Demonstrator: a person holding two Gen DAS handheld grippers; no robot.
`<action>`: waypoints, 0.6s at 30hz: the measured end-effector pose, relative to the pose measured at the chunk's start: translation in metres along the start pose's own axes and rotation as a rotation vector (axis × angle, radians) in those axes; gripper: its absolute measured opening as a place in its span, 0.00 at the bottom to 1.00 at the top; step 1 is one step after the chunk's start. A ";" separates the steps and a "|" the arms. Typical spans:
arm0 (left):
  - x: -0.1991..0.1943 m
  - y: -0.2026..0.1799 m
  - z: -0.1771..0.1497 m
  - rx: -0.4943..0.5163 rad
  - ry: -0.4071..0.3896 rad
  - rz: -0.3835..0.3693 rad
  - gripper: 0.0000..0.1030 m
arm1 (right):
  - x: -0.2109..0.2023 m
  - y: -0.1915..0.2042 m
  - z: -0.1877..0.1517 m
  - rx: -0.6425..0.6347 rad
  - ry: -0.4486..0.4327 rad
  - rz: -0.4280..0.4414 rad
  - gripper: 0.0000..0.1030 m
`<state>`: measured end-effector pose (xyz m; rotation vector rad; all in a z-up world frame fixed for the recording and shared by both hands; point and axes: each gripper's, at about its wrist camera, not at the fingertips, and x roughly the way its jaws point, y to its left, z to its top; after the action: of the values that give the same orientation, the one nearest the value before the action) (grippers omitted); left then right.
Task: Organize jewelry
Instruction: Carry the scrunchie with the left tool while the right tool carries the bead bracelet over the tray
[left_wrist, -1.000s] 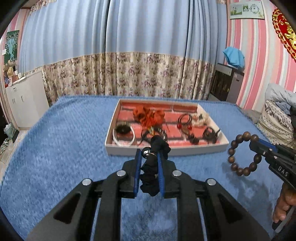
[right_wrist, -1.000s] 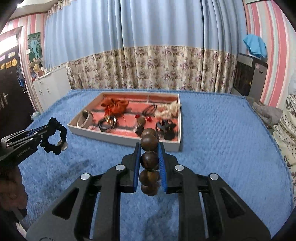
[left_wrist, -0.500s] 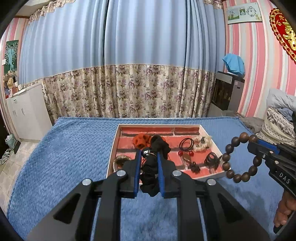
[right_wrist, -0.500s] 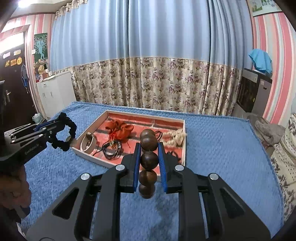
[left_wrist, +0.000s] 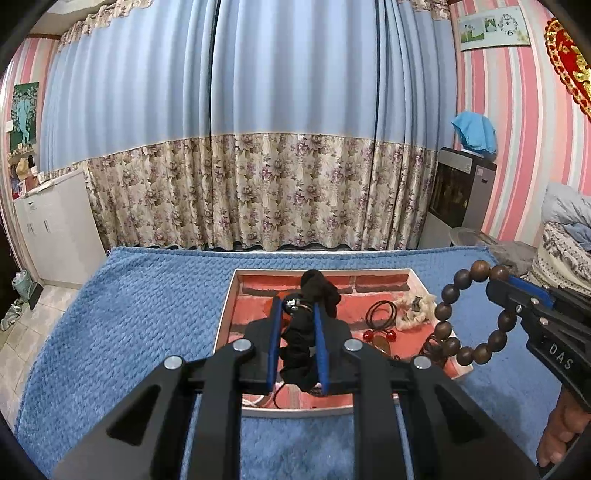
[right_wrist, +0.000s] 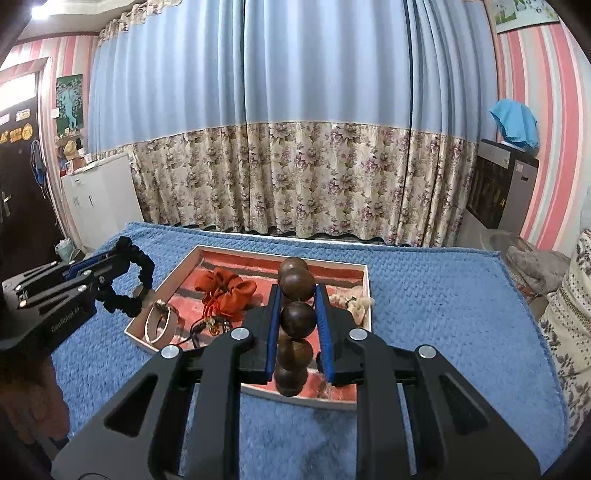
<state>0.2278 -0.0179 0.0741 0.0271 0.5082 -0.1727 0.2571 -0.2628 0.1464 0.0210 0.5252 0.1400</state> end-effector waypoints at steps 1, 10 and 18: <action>0.004 0.000 0.000 -0.004 0.003 -0.003 0.16 | 0.005 0.001 0.002 0.002 0.002 0.002 0.19; 0.036 -0.001 0.008 -0.012 0.011 0.002 0.16 | 0.042 0.005 0.015 0.000 0.034 0.021 0.19; 0.077 0.007 0.016 -0.021 0.037 0.023 0.16 | 0.076 0.005 0.020 -0.020 0.064 -0.005 0.19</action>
<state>0.3029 -0.0240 0.0508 0.0154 0.5459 -0.1444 0.3316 -0.2469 0.1255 -0.0040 0.5881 0.1411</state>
